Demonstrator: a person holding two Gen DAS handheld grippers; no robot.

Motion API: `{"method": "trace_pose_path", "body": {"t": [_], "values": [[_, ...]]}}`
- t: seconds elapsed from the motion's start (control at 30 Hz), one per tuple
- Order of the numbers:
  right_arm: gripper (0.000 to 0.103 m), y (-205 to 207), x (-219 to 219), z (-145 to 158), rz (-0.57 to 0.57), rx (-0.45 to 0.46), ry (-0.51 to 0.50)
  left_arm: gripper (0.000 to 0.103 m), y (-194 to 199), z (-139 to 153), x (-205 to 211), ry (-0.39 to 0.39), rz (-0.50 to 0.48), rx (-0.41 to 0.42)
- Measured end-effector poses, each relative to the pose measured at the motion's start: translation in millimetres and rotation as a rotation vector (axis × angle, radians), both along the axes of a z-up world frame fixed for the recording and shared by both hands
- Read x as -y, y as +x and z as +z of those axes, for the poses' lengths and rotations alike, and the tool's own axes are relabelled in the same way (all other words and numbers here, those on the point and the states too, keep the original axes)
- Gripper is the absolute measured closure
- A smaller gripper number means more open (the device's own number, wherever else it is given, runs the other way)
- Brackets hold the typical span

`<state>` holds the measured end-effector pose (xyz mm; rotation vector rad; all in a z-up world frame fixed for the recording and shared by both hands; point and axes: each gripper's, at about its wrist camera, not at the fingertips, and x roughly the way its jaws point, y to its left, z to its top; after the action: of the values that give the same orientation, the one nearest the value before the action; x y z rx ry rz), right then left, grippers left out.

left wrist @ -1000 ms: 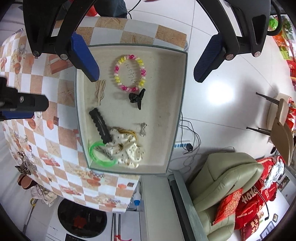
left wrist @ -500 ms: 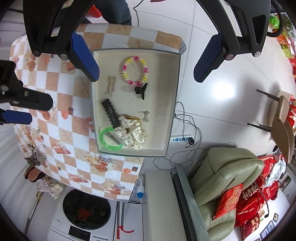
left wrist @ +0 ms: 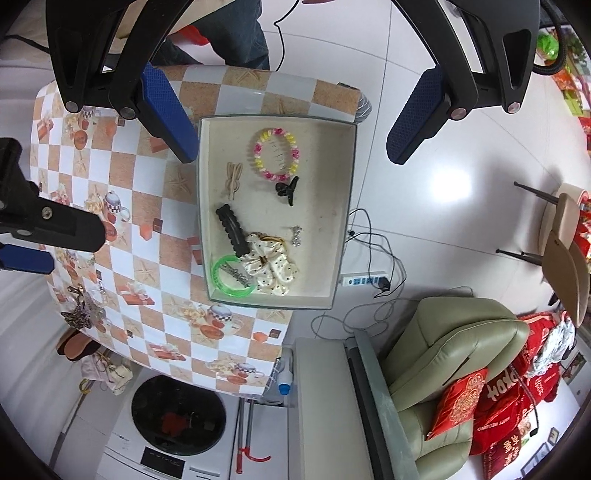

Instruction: Organize jewelry

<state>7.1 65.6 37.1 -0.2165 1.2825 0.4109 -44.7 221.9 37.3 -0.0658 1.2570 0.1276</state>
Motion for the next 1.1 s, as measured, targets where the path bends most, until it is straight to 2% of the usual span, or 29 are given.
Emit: {"method": "trace_pose_path", "body": {"t": [1.1], "values": [[0.000, -5.2, -11.2, -3.1, 0.039, -0.009, -0.033, 0.000, -7.2, 0.7, -8.6, 0.037, 0.050, -0.012]]}}
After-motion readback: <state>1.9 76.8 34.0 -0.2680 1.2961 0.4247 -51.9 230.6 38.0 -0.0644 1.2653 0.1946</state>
